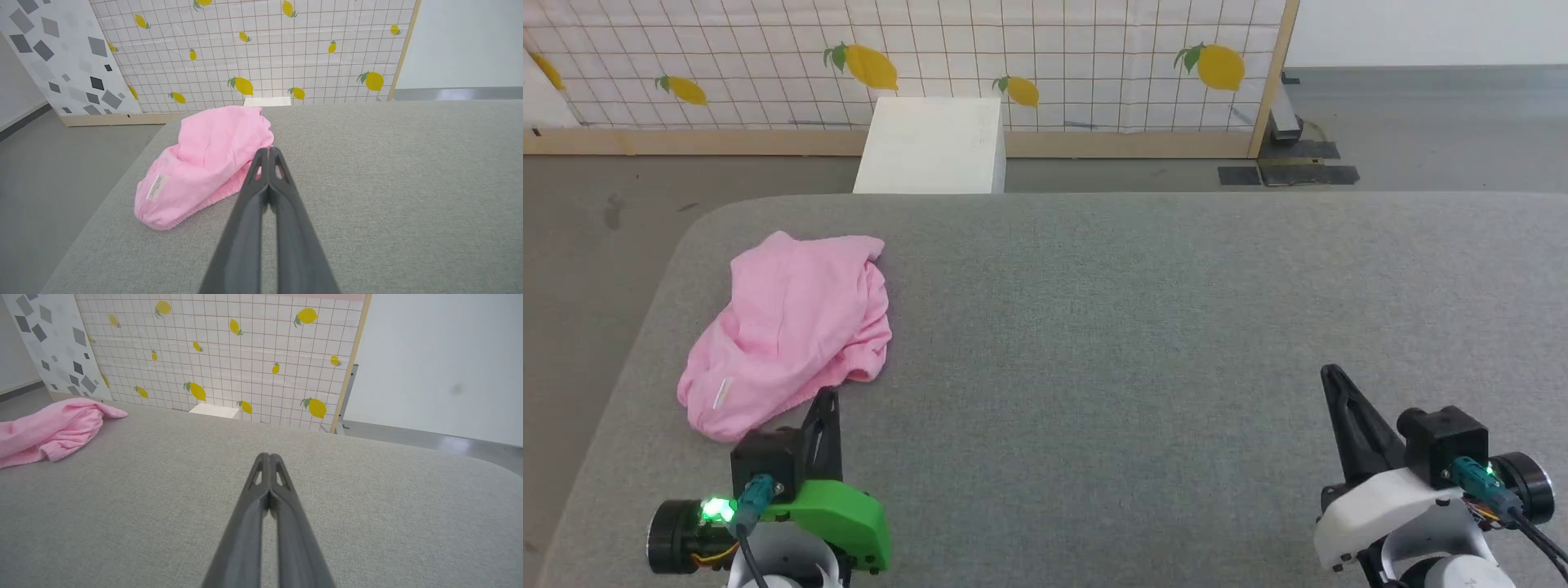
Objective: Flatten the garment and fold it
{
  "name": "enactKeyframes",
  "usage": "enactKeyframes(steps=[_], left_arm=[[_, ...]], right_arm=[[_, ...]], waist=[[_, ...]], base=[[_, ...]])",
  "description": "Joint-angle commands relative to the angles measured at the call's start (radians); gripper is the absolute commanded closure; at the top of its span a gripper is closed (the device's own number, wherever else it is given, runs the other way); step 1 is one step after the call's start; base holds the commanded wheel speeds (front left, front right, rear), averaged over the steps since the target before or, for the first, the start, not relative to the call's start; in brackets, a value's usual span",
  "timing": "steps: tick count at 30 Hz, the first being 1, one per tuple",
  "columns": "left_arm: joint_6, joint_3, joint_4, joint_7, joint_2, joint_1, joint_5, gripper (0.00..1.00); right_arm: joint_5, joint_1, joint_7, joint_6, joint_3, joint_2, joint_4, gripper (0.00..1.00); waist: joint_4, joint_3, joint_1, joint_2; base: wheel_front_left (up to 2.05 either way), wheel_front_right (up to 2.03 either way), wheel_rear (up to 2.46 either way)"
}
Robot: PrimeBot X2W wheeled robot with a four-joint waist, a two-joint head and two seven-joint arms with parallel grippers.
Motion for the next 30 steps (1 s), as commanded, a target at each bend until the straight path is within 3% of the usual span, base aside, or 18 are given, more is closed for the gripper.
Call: enactKeyframes(steps=[1, 30], left_arm=[[0.007, 0.003, -0.003, 0.001, -0.003, -0.018, 0.010, 1.00], [0.007, 0.003, -0.003, 0.001, -0.003, -0.018, 0.010, 1.00]], right_arm=[[-0.006, -0.017, 0.000, -0.002, 0.002, 0.002, -0.005, 1.00], [-0.006, -0.017, 0.000, -0.002, 0.002, 0.002, -0.005, 1.00]], waist=[[0.000, 0.000, 0.0000, 0.0000], [0.000, 0.000, 0.0000, 0.0000]], base=[[0.00, 0.00, 0.00], [0.00, 0.00, 0.00]])
